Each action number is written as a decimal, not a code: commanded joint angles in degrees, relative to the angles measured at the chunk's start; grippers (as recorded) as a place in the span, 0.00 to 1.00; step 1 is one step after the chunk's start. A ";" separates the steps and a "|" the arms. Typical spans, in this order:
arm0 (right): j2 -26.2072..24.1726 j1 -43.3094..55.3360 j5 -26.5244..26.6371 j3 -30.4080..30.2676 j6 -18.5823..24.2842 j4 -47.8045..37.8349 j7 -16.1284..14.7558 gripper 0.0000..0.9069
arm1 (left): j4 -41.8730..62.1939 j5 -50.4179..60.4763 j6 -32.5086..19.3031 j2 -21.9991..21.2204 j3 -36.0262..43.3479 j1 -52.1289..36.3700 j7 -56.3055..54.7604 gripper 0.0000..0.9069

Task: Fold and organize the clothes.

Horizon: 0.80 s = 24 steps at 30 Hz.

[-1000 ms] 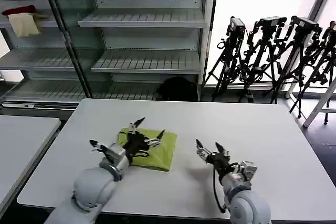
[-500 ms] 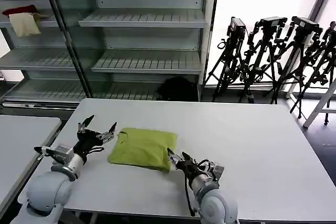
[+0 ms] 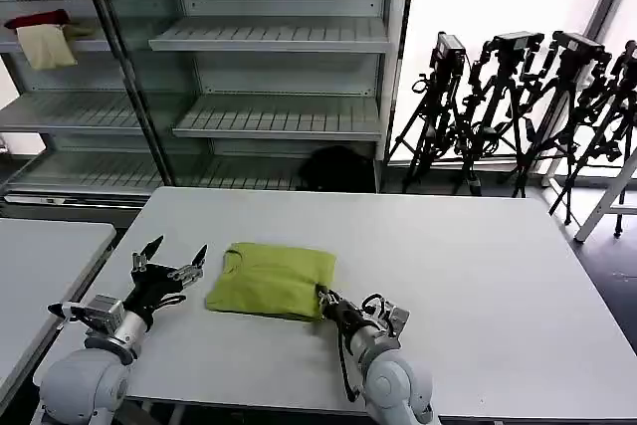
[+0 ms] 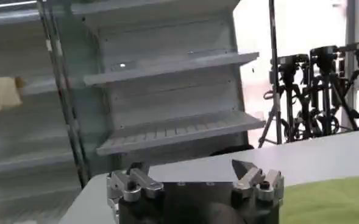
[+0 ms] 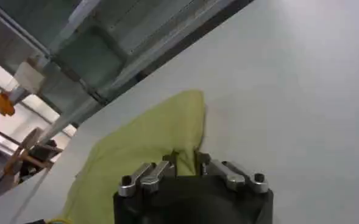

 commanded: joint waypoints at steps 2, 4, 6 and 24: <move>0.28 2.12 1.29 1.33 -0.20 -0.65 0.25 0.00 | 0.38 0.14 -1.26 -1.49 -1.68 2.67 0.14 1.00; -1.20 2.49 2.48 2.93 -0.30 1.08 0.37 0.00 | 0.75 0.21 -1.45 -1.51 -1.72 2.84 0.13 1.00; -2.91 2.42 3.76 4.17 -0.39 2.92 0.49 0.00 | 1.13 0.43 -1.61 -1.57 -1.63 2.89 0.16 1.00; -13.22 -3.23 4.14 13.00 -0.37 9.19 -3.99 1.00 | 2.98 2.02 -0.74 -3.04 2.10 0.47 0.15 1.00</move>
